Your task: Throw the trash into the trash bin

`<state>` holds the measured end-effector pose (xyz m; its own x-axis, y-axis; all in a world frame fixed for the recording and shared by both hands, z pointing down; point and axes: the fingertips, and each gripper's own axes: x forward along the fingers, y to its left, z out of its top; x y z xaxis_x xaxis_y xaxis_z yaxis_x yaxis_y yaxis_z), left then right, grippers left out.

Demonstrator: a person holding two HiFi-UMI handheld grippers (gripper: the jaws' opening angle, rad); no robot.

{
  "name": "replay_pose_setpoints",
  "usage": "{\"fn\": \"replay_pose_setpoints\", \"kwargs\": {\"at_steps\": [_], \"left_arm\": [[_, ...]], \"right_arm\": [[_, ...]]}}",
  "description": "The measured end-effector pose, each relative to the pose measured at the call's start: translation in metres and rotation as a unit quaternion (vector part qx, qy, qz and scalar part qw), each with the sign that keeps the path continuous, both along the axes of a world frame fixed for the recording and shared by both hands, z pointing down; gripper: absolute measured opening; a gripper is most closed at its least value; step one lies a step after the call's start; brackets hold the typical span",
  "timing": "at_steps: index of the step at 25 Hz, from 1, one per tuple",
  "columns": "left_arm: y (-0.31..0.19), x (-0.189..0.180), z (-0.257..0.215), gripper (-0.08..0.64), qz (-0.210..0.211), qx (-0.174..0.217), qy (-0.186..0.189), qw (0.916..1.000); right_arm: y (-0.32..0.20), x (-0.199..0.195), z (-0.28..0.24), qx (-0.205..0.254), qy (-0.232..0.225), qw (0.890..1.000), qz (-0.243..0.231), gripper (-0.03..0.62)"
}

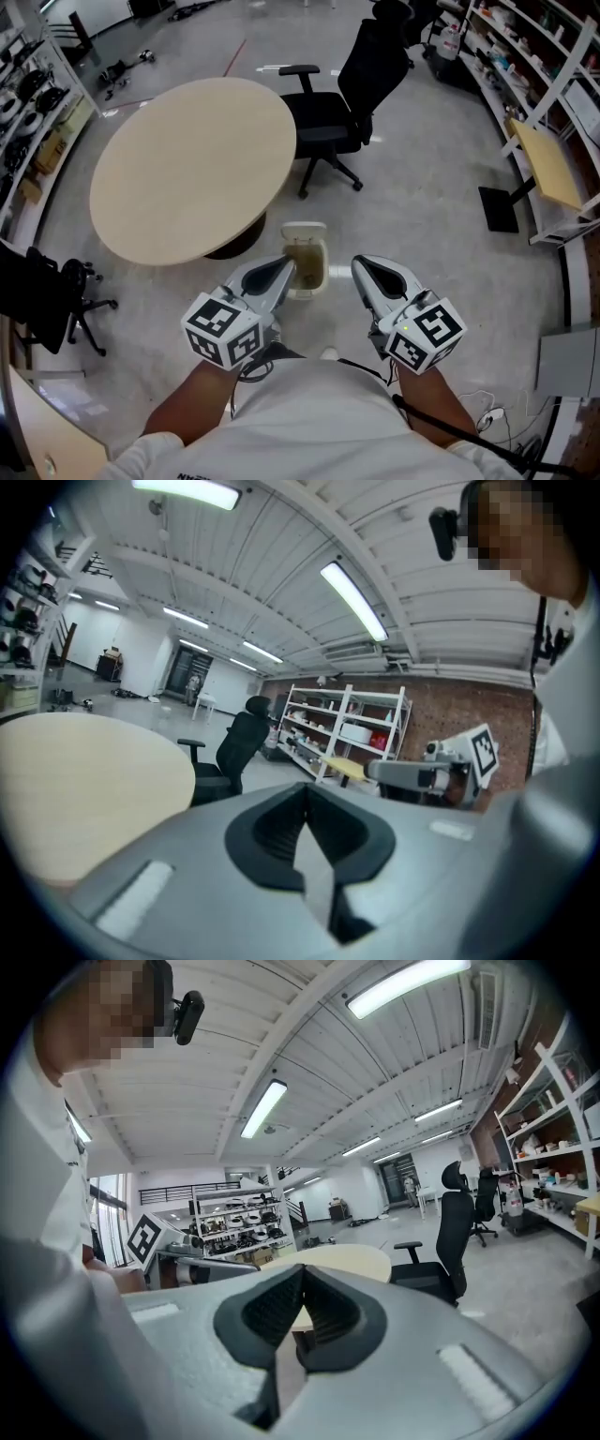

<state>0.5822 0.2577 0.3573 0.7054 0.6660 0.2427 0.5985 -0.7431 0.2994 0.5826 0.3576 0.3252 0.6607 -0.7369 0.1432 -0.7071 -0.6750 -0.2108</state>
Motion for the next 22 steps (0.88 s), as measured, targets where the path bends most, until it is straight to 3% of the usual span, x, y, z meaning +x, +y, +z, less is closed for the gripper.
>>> {"fn": "replay_pose_setpoints", "kwargs": {"at_steps": [12, 22], "left_arm": [[0.011, -0.038, 0.000, 0.008, -0.036, 0.045, 0.008, 0.9983], [-0.014, -0.020, -0.013, 0.008, 0.006, 0.068, 0.031, 0.9972]], "right_arm": [[0.022, -0.021, 0.015, 0.006, -0.013, 0.999, -0.030, 0.003], [0.002, -0.020, 0.010, 0.009, -0.008, 1.000, 0.016, 0.003]]}}
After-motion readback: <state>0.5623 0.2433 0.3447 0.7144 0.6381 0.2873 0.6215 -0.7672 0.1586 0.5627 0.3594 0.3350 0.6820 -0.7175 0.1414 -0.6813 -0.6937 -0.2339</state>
